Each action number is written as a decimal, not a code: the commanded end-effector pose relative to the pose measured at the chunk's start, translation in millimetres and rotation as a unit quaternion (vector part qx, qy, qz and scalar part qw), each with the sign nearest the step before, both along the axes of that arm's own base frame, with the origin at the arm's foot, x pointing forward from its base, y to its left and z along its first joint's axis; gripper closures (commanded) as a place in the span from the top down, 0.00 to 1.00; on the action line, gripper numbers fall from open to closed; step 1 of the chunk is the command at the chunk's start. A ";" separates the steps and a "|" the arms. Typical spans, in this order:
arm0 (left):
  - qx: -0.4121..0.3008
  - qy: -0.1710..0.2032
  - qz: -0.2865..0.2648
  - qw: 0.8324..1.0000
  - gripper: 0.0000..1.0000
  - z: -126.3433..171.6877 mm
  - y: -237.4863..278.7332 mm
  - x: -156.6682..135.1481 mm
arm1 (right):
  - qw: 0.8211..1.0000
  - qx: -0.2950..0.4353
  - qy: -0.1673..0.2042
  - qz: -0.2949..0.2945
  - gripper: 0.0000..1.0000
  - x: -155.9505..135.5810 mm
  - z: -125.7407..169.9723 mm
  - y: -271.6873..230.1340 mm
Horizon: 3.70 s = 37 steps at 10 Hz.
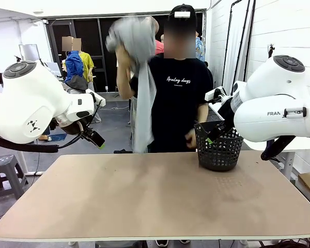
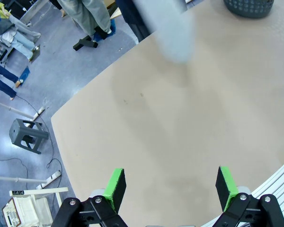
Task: Fold the training pants.
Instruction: Grab both ends of the Training pants handed by a person.
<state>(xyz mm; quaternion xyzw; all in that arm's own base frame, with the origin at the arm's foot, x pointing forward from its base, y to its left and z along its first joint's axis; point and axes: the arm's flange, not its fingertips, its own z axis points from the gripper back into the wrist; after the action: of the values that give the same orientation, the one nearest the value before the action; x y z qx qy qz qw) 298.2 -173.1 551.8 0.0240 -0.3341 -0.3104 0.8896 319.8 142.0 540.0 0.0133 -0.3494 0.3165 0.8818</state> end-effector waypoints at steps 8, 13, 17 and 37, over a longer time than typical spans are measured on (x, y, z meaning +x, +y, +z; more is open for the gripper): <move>0.006 0.000 -0.009 1.000 1.00 -0.4 2.2 1.6 | 1.000 0.001 0.001 0.000 1.00 0.5 0.0 -1.0; 0.006 0.000 -0.009 1.000 1.00 -0.4 2.2 1.6 | 1.000 0.001 0.001 0.000 1.00 0.5 0.0 -1.0; 0.006 0.000 -0.009 1.000 1.00 -0.4 2.2 1.6 | 1.000 0.001 0.001 0.000 1.00 0.5 0.0 -1.0; 0.006 0.000 -0.009 1.000 1.00 -0.4 2.2 1.6 | 1.000 0.001 0.001 0.000 1.00 0.5 0.0 -1.0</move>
<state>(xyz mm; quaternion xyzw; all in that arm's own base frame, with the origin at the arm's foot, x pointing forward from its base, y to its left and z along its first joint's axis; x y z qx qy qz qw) 298.2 -173.1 551.8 0.0240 -0.3341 -0.3105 0.8896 319.8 142.0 540.0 0.0133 -0.3494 0.3165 0.8818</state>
